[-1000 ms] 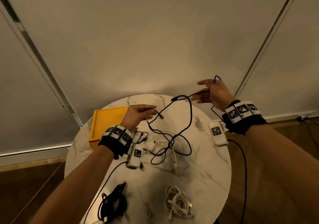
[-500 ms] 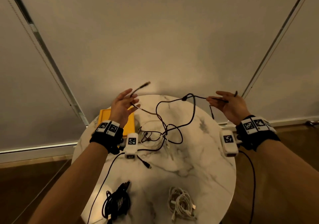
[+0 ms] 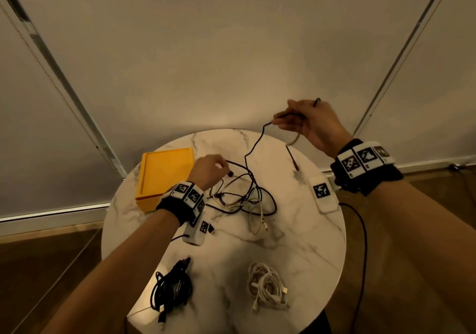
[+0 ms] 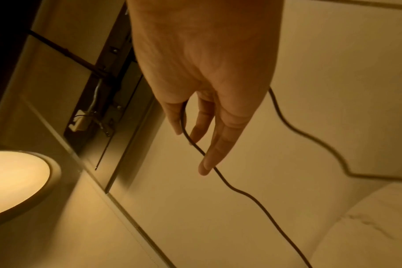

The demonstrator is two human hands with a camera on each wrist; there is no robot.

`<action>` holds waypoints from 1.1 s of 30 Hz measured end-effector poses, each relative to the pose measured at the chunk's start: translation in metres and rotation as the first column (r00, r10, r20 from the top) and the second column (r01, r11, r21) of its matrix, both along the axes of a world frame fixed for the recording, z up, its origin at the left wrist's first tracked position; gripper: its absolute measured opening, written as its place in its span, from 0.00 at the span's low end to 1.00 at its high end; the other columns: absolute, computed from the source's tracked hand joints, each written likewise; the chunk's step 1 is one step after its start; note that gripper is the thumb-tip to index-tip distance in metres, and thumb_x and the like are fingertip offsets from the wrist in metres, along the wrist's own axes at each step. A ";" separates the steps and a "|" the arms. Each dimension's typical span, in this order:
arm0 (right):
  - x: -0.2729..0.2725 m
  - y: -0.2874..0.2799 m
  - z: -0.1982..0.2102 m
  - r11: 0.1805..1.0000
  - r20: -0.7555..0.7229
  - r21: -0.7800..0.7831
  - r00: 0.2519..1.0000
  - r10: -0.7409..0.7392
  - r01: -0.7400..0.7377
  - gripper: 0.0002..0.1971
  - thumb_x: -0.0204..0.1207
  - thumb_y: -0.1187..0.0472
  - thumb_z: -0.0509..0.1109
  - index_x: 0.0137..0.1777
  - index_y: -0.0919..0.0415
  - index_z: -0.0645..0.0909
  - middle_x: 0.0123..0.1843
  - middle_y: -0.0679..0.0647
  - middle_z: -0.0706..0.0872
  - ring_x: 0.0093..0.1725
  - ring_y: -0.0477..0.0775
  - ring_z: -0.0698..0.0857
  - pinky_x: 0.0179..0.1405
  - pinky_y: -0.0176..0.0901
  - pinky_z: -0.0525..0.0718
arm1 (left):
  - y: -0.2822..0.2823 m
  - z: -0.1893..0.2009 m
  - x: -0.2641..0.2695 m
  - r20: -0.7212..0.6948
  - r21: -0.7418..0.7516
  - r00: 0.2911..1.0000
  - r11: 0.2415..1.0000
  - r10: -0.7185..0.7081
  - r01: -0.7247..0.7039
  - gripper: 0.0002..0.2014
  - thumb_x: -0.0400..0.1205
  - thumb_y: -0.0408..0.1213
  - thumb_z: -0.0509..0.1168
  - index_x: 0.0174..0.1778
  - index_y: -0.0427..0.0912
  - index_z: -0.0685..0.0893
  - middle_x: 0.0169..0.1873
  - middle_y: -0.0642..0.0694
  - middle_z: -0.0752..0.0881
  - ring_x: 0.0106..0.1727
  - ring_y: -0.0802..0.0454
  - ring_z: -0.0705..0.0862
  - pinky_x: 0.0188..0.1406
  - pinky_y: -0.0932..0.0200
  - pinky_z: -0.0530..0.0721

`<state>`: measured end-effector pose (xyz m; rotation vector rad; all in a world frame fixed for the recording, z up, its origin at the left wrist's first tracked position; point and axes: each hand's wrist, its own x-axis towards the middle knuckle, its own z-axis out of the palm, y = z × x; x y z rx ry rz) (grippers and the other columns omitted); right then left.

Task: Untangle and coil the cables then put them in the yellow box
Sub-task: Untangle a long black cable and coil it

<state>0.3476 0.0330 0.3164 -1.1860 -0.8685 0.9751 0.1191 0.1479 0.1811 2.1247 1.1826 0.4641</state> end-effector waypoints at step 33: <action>0.048 0.010 -0.053 0.954 0.088 -0.051 0.953 -0.289 0.294 0.10 0.70 0.79 0.72 0.46 0.65 0.80 0.39 0.62 0.88 0.39 0.58 0.88 0.51 0.53 0.86 | 0.003 0.053 0.036 0.369 -0.183 0.925 0.969 -0.090 0.167 0.17 0.82 0.47 0.68 0.31 0.40 0.84 0.15 0.58 0.71 0.22 0.60 0.66 0.25 0.66 0.64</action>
